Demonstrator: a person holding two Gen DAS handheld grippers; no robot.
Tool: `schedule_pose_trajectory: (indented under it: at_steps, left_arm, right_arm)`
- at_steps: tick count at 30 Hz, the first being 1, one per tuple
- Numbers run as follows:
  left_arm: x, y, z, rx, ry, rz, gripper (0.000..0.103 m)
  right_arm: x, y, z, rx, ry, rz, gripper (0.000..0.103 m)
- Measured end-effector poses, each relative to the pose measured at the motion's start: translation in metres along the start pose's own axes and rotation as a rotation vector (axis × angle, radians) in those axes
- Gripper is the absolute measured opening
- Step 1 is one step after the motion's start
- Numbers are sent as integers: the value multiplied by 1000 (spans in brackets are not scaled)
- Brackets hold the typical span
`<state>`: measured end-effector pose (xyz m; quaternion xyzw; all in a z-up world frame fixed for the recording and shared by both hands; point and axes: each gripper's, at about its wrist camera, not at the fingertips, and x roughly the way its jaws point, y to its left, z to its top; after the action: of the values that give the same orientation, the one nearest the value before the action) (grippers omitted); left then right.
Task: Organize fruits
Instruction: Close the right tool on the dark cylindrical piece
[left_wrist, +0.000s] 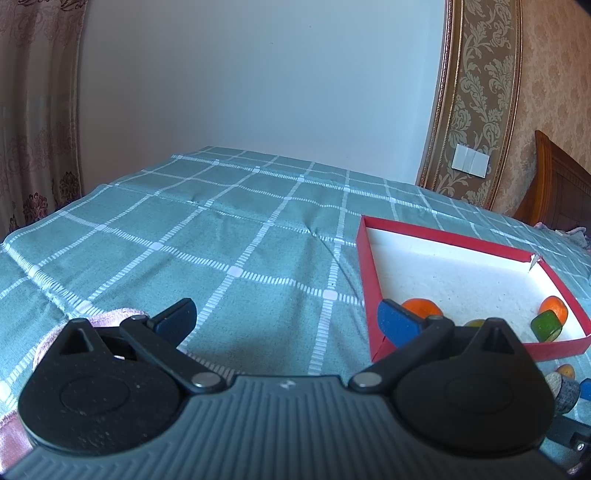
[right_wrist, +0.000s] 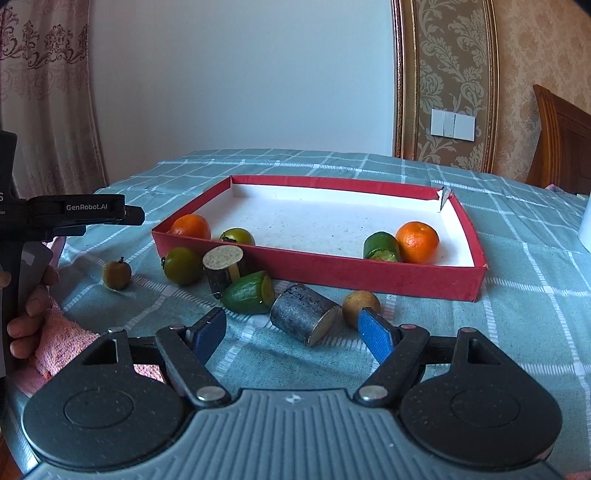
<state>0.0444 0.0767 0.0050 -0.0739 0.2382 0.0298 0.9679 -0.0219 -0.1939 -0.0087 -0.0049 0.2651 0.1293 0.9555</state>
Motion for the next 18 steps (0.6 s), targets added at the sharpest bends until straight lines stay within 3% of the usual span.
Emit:
schedule_pose_trajectory:
  at_steps: [7,15,18]
  left_arm:
    - [-1,0,1,-3,0,-3,103]
    - [-2,0,1,-7,-5,-9,103]
    - [-2,0,0,-8,-6,-10,103]
  right_arm:
    - [16,1,6,29,63,-10,73]
    - [23,-2,7,55,76,-49,40]
    - [23,-4,7,65,73,-44,39]
